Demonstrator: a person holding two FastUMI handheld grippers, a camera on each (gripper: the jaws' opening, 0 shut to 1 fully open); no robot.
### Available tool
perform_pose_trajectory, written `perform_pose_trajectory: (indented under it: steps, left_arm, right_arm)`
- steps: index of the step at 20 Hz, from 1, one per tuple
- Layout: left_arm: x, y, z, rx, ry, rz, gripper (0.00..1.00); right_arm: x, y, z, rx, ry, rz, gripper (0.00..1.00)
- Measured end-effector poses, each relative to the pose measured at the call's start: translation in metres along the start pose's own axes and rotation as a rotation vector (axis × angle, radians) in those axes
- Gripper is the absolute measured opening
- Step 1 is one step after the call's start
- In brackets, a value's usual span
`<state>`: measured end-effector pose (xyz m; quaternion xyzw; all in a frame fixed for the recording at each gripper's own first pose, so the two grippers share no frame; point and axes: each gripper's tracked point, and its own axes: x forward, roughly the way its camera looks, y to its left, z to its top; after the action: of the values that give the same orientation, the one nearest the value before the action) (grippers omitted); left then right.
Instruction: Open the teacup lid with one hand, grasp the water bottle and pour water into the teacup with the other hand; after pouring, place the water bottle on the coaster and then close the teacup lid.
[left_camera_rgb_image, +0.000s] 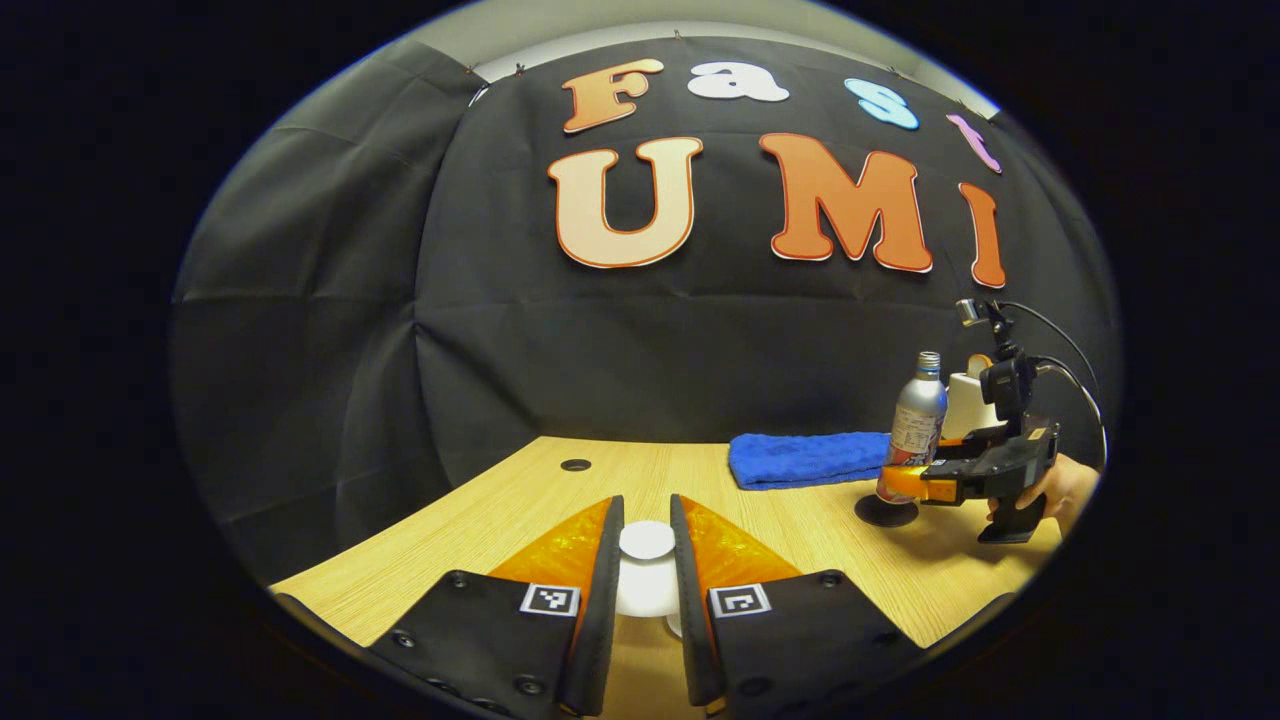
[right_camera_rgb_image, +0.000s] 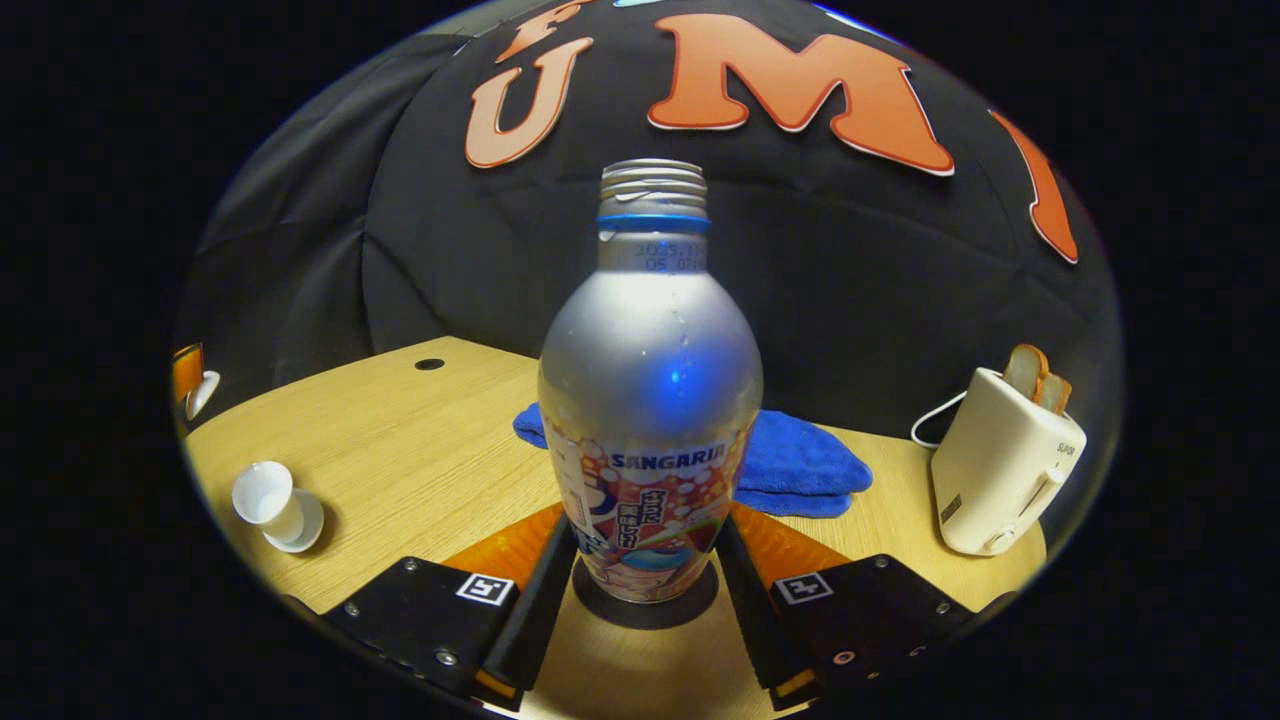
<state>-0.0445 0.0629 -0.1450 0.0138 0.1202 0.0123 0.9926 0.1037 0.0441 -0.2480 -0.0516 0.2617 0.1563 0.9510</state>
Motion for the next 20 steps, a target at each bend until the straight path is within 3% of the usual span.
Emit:
perform_pose_trajectory:
  steps: [3, 5, 15, 20]
  left_arm:
    - [0.003, -0.003, -0.001, -0.003, 0.008, -0.001, 0.34]
    - [0.005, -0.002, -0.006, -0.004, 0.019, 0.001, 0.34]
    - [0.014, -0.014, -0.011, -0.032, 0.032, -0.023, 0.34]
    - [0.02, -0.03, -0.015, -0.049, 0.05, -0.06, 0.34]
  right_arm:
    - [0.008, -0.006, -0.015, 0.041, 0.048, -0.013, 0.8]
    - [0.012, -0.008, -0.019, 0.033, 0.053, -0.023, 0.77]
    - [0.019, -0.003, -0.025, 0.014, 0.048, -0.026, 0.8]
    - [0.007, -0.003, -0.02, 0.01, 0.039, -0.011, 0.93]
